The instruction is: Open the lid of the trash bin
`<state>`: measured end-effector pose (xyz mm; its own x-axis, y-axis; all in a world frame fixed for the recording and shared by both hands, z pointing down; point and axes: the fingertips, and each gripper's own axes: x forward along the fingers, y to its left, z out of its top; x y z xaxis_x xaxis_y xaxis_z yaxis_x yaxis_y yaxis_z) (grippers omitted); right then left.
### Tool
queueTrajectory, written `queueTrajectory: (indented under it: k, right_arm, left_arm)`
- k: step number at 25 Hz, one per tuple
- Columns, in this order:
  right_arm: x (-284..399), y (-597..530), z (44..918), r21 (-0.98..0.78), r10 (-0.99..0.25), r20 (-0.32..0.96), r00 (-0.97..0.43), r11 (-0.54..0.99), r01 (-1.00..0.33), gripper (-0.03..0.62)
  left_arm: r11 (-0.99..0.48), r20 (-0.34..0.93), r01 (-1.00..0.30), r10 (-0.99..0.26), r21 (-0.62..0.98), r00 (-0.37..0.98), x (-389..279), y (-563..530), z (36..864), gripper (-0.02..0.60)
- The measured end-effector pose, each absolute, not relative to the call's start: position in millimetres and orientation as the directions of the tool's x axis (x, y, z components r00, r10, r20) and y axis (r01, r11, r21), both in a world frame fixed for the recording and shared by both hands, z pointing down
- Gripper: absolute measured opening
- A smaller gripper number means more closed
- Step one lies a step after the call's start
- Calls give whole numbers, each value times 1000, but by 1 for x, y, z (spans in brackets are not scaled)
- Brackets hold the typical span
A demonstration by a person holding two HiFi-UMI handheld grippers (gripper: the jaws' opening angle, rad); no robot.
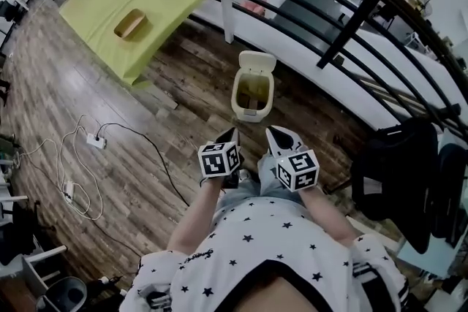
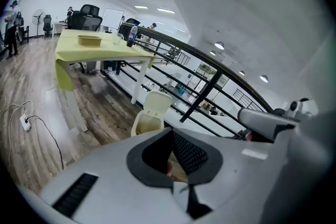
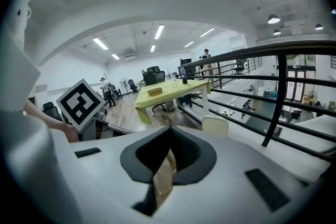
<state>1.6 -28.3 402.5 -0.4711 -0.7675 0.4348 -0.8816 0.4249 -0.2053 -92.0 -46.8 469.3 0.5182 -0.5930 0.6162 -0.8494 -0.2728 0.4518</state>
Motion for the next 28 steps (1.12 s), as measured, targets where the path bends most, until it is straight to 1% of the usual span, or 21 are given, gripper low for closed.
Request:
queueTrajectory:
  k: [8, 17, 28]
  right_arm:
    - [-8, -22, 387, -213, -756, 418, -503, 457, -864, -6]
    - [0, -24, 381, -230, -768, 395, -503, 448, -864, -6]
    - [-6, -18, 380, -231, -756, 416, -506, 450, -862, -8]
  left_arm:
    - [-290, 573, -841, -627, 457, 528, -106, -40, 434, 11]
    - [-319, 520, -841, -674, 437, 525, -111, -33, 404, 11]
    - [-303, 530, -846, -673, 439, 516, -119, -25, 406, 11]
